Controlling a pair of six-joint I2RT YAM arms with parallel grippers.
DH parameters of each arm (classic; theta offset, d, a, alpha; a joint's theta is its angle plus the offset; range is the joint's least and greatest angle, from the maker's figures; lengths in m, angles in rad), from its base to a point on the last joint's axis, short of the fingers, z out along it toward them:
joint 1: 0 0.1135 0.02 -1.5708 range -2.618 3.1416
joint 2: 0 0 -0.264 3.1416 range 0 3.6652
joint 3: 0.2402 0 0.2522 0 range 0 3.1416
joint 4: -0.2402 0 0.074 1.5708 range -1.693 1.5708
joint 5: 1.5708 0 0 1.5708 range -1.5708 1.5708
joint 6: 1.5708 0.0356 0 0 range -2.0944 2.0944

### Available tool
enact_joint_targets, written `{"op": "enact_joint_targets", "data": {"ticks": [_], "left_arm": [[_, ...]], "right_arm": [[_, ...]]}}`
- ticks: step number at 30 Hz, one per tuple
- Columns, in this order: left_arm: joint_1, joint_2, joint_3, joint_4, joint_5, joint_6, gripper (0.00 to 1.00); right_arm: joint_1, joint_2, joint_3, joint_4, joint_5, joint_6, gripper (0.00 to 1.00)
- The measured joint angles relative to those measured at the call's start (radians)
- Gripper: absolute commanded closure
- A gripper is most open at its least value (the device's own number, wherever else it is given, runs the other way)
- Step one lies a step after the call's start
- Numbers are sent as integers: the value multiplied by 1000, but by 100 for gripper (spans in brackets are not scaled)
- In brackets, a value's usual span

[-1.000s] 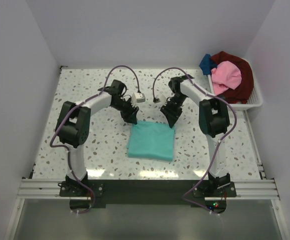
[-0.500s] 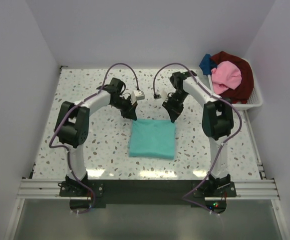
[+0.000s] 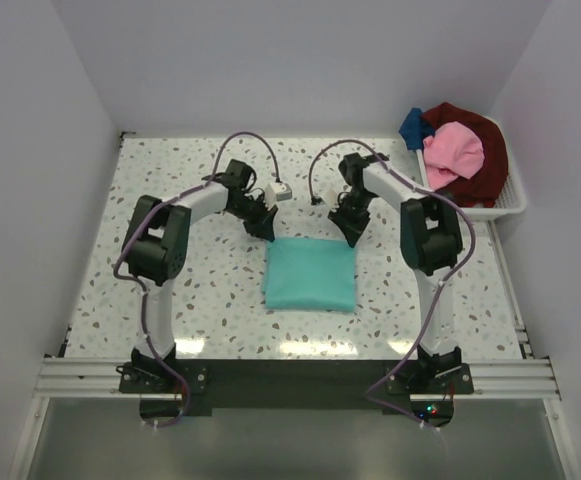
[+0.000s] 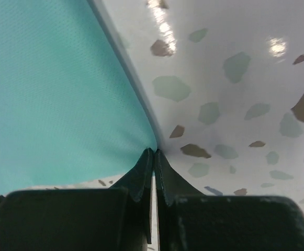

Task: Fold and stack the t-shirts
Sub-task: Fold the tshirt

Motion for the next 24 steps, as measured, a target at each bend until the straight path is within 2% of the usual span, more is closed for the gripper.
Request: {"op": "enact_joint_targets", "data": {"ticks": [9, 11, 12, 14, 15, 18, 19, 20, 24], "left_arm": [[30, 72, 89, 36, -51, -71, 100], [46, 87, 114, 45, -60, -80, 87], [53, 93, 126, 50, -67, -84, 73], [68, 98, 143, 51, -76, -87, 61], [76, 97, 149, 51, -82, -87, 51], [103, 85, 156, 51, -82, -94, 29], [110, 71, 150, 52, -82, -101, 14], [116, 45, 137, 55, -82, -105, 2], [124, -159, 6, 74, -59, -153, 0]], "right_arm": [[-2, 107, 169, 56, 69, 84, 100], [-2, 121, 200, 84, 77, 107, 100], [-2, 128, 216, 101, 77, 122, 82], [-2, 138, 242, 103, 77, 143, 62], [-3, 143, 257, 105, 77, 156, 42], [-14, 132, 274, 97, 55, 202, 17], [-18, 120, 269, 97, 42, 218, 6], [-23, 98, 256, 96, 29, 238, 1], [-38, -102, 125, 108, -68, 306, 1]]}}
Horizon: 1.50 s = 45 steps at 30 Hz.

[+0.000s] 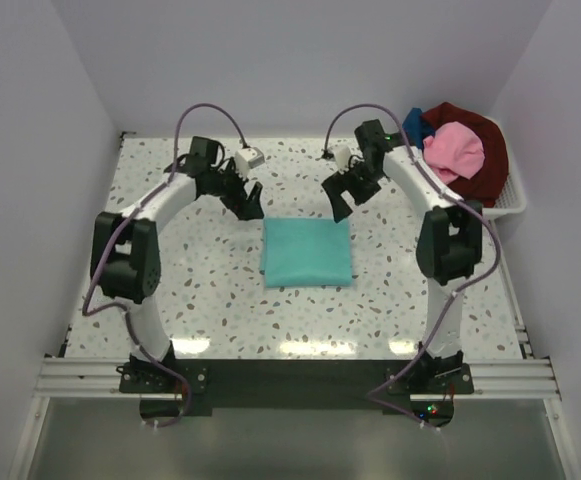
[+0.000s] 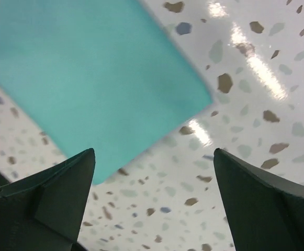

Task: Fold and stack the t-shirts
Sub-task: Fold the tshirt

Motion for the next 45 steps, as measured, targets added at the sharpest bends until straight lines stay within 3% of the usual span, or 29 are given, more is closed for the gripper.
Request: {"op": "enact_joint_targets", "data": {"ticks": [4, 9, 14, 19, 24, 29, 35, 40, 45], "left_arm": [[-50, -258, -150, 60, 38, -106, 0], [-190, -400, -404, 275, 158, -382, 0], [-290, -370, -663, 500, 243, -715, 0], [-290, -255, -681, 655, 272, -883, 0], [-223, -89, -657, 726, 313, -949, 0], [-144, -28, -638, 744, 429, -964, 0], [-121, -39, -638, 704, 467, -918, 0], [-108, -146, -621, 566, 441, -823, 0], [-106, -176, -439, 521, 407, -771, 0]], "right_arm": [[-8, -231, -119, 6, -155, 92, 1], [3, -417, -398, 126, -427, 289, 1], [53, -410, -665, 269, -548, 496, 1], [92, -364, -729, 386, -630, 615, 1], [72, -216, -728, 407, -652, 599, 2], [1, -92, -741, 372, -726, 556, 1], [-46, -84, -721, 228, -739, 388, 1], [-51, -121, -592, 61, -710, 288, 1], [-51, -192, -426, 100, -676, 311, 2]]}}
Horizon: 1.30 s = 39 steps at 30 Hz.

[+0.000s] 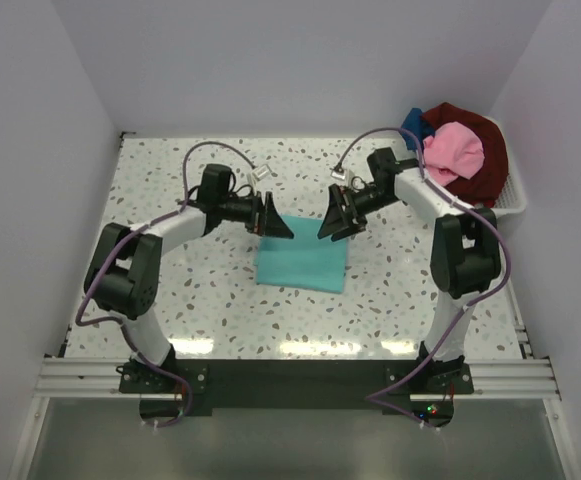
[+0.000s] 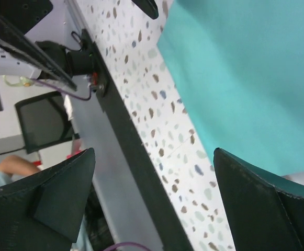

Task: Fold and stack the t-shirts
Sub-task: Fold the tshirt

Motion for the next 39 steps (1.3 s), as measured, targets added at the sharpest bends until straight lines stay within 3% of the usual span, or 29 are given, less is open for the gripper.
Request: {"op": "enact_joint_targets", "data": {"ticks": [5, 13, 16, 20, 24, 29, 34, 39], "left_arm": [[2, 115, 144, 85, -28, -24, 0], [25, 387, 232, 121, -39, -65, 0], [55, 411, 245, 146, 12, -94, 0], [82, 414, 254, 135, 32, -86, 0], [92, 328, 254, -10, -29, 26, 0], [100, 56, 254, -167, -219, 194, 0], [112, -216, 253, -202, -464, 285, 0], [156, -311, 237, -255, -572, 326, 0]], "right_arm": [[0, 55, 51, 100, 38, 61, 1], [-16, 307, 152, 140, 66, 68, 1], [-27, 330, 200, 93, 64, 36, 1], [-26, 335, 285, 42, 171, -44, 1], [-26, 322, 349, 4, 280, -95, 1], [9, 209, 336, 3, 428, -87, 1], [195, 35, 294, 48, 659, -53, 1], [423, 47, 294, 75, 831, -28, 1]]}}
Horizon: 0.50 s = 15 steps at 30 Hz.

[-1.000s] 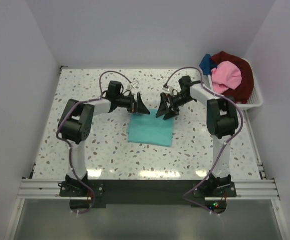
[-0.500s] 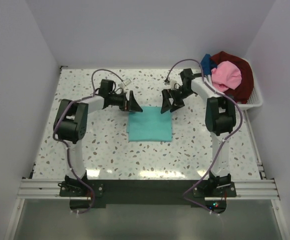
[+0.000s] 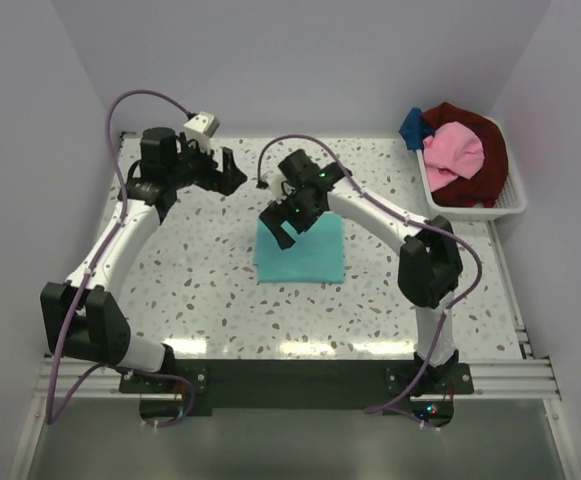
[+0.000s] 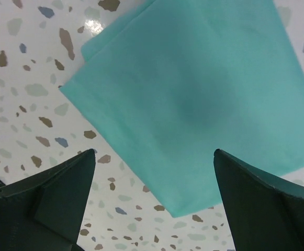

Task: Fold and stack the t-shirts
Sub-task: Fold the tshirt, then neatly place the folded tshirt to the corner

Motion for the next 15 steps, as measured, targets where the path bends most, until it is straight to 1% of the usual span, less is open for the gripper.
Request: {"op": "enact_joint_targets", "data": {"ticks": [3, 6, 9, 11, 15], "left_arm": [[24, -9, -32, -41, -30, 17, 0], [30, -9, -63, -83, -39, 26, 0], [31, -9, -72, -107, -38, 45, 0], [35, -10, -72, -108, -37, 53, 0], [45, -11, -69, -114, -29, 68, 0]], "right_arm": [[55, 78, 0, -1, 65, 13, 1], [59, 160, 1, -5, 112, 21, 1], [51, 208, -9, -5, 135, 16, 1], [44, 208, -47, 6, 148, -1, 1], [18, 135, -163, 41, 143, -43, 1]]}}
